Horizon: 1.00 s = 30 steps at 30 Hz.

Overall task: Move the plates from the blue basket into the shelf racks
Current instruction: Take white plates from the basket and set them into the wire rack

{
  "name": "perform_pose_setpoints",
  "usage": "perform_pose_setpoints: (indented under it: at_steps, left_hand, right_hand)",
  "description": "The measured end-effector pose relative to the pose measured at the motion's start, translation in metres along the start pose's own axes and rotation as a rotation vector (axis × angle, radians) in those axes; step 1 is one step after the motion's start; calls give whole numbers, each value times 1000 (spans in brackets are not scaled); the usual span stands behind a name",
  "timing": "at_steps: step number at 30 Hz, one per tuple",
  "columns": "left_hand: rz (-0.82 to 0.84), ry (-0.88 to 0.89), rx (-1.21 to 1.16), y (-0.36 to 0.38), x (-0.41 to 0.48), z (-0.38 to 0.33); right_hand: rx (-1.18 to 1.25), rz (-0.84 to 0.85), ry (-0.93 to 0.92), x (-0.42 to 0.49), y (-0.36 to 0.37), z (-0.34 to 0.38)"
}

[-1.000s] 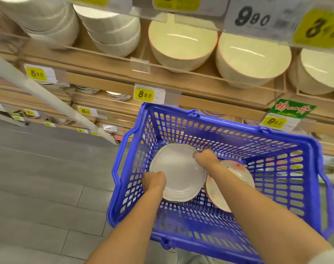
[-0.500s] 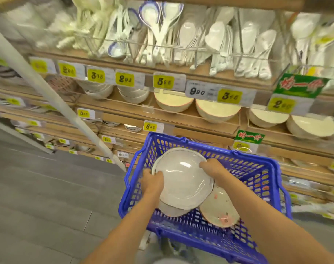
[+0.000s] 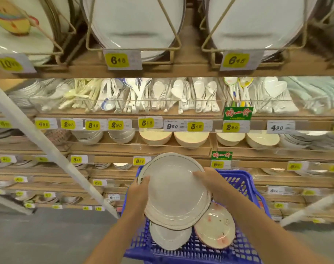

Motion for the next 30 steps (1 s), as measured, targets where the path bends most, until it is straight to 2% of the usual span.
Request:
perform_pose_setpoints:
  at_steps: [3,12,20,23,30]
  left_hand:
    - [33,45,51,-7,-3,-18]
    - [294,170,161,9,-6,-54]
    - [512,139,221,33,-41,-49]
    - [580,167,284,55,-59,-60]
    - [726,399,448,150,-148,-72]
  right_hand:
    - [54,-66,-31,-18,-5,6]
    - [252,-312,-172,-88,-30,6]
    - [361,-451,-171,-151,-54,-21]
    - [452,-525,-182,-173,-74,-29]
    - [569,-727,-210,-255,-158,-83]
Point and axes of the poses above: each hand's wrist, its own x-axis towards the middle knuckle, its own y-axis out of the palm, z = x × y, the point moved 4 cm from there along x, towards the middle knuckle, and after that the axes turned 9 degrees about x, right-handed, at the moved point
